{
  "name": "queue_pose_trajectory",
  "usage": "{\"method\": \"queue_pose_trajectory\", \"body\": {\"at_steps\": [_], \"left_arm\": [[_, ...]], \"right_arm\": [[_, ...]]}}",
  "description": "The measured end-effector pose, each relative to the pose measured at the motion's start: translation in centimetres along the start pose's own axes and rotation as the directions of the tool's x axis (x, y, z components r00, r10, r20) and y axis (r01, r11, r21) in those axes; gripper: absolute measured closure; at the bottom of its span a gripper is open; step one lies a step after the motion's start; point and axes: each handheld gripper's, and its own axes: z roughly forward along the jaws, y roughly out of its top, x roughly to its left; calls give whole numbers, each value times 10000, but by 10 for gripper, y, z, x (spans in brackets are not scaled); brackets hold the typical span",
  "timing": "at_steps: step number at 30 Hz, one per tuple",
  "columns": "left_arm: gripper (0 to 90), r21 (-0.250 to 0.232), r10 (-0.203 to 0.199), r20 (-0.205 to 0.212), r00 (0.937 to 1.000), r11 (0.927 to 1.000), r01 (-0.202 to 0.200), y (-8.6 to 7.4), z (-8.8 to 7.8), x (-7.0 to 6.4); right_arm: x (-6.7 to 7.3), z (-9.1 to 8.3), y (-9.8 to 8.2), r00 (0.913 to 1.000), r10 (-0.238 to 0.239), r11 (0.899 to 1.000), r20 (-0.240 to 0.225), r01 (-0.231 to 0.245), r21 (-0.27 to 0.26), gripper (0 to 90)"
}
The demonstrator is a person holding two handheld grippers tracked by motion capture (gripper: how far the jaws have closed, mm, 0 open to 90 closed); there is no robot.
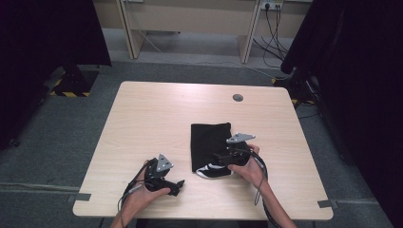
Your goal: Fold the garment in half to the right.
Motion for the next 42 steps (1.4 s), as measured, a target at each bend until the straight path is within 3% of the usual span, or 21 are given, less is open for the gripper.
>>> {"method": "queue_pose_trajectory", "body": {"at_steps": [5, 8, 20, 33, 42], "left_arm": [[0, 0, -1, -2, 10000, 10000, 1, 0, 0, 0], [0, 0, -2, -1, 10000, 10000, 2, 0, 0, 0], [0, -3, -2, -3, 10000, 10000, 2, 0, 0, 0], [0, -1, -1, 0, 10000, 10000, 1, 0, 0, 0], [0, 0, -5, -2, 10000, 10000, 5, 0, 0, 0]], "right_arm": [[4, 4, 2, 9998, 164, 9998, 140, -162, -114, 237], [3, 3, 3, 9997, 251, 9995, -44, -251, -166, 219], [-5, -25, 2, 9980, 309, 9978, -544, -340, -572, 212], [-27, -48, -19, 9971, 688, 9954, -335, -709, -645, 213], [-29, -58, -25, 9962, 713, 9943, -505, -750, -759, 213]]}}
